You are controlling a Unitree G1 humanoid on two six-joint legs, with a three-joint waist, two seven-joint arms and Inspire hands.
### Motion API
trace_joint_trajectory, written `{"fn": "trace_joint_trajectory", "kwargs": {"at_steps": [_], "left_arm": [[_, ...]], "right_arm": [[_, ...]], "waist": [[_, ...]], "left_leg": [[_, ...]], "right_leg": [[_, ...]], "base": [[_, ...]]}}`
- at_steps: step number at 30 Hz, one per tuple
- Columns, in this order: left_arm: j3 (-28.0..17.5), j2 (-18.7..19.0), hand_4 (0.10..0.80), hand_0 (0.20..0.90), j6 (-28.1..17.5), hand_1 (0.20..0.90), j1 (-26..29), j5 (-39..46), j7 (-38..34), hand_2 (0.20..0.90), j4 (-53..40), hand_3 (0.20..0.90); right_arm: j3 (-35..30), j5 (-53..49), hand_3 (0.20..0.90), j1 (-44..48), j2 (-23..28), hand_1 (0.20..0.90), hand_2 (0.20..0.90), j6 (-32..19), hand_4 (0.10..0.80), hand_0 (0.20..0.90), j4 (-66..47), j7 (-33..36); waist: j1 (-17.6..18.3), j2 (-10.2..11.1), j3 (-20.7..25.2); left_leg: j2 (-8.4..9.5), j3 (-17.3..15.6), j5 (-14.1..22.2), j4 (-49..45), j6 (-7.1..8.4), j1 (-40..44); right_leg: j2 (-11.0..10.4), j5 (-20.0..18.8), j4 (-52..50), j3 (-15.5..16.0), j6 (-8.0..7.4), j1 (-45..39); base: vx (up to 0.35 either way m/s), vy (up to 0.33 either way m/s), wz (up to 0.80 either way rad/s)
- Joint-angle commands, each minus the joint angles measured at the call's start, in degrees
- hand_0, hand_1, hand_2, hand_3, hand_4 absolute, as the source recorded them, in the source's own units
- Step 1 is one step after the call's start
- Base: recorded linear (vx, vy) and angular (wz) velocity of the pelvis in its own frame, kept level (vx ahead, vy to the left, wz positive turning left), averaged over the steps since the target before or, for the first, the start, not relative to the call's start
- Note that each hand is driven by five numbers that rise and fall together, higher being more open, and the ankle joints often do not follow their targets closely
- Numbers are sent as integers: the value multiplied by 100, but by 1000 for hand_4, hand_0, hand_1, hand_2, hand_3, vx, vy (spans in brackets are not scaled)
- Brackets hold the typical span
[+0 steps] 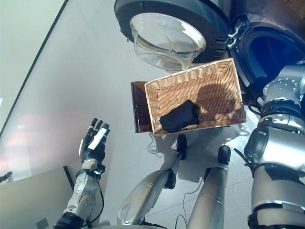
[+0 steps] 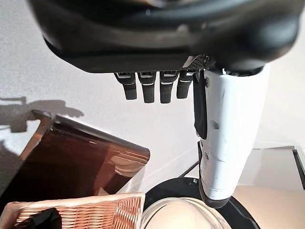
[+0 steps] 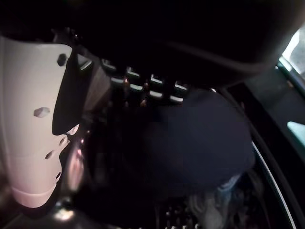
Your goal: Pick up the clothes and place them into the washing machine
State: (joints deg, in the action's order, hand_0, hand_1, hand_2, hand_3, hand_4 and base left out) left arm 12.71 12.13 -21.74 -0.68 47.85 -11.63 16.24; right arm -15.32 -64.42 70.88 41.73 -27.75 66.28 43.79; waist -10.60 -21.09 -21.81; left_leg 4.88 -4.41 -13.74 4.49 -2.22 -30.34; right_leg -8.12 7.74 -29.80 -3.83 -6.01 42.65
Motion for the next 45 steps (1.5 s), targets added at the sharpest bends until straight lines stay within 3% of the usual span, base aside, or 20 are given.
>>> {"fn": "trace_joint_trajectory", "kwargs": {"at_steps": [1, 12, 28, 45], "left_arm": [[-111, 163, 800, 900, -517, 900, 25, -42, -139, 900, -336, 900], [-174, 164, 800, 900, -554, 900, -16, -42, -126, 900, -385, 900], [-246, 140, 800, 900, -571, 900, 35, -53, -157, 900, -418, 900], [-369, 65, 800, 900, -555, 900, 25, -7, -221, 900, -374, 900]], "right_arm": [[538, 572, 900, 396, 930, 900, 900, -555, 800, 900, -806, -51], [453, 947, 900, -114, 655, 900, 900, -328, 800, 900, -839, -40], [148, 1322, 900, -1087, -648, 900, 900, -285, 800, 900, -1114, 72], [341, 1410, 900, -1919, -2268, 900, 900, -545, 800, 900, -2159, -140]], "waist": [[50, -661, 191], [58, -614, 166], [65, -478, 20], [59, -76, 40]], "left_leg": [[127, -306, 547, 39, 513, 272], [119, -337, 544, 37, 501, 252], [88, -379, 577, -77, 462, 182], [64, -393, 738, -382, 402, 140]], "right_leg": [[285, -144, 626, -130, 202, -212], [292, -177, 679, -155, 203, -219], [334, -270, 795, -166, 232, -254], [332, -397, 1008, -117, 236, -494]], "base": [[0, 0, 0], [-1, 3, 0], [0, 0, 0], [2, 3, 0]]}}
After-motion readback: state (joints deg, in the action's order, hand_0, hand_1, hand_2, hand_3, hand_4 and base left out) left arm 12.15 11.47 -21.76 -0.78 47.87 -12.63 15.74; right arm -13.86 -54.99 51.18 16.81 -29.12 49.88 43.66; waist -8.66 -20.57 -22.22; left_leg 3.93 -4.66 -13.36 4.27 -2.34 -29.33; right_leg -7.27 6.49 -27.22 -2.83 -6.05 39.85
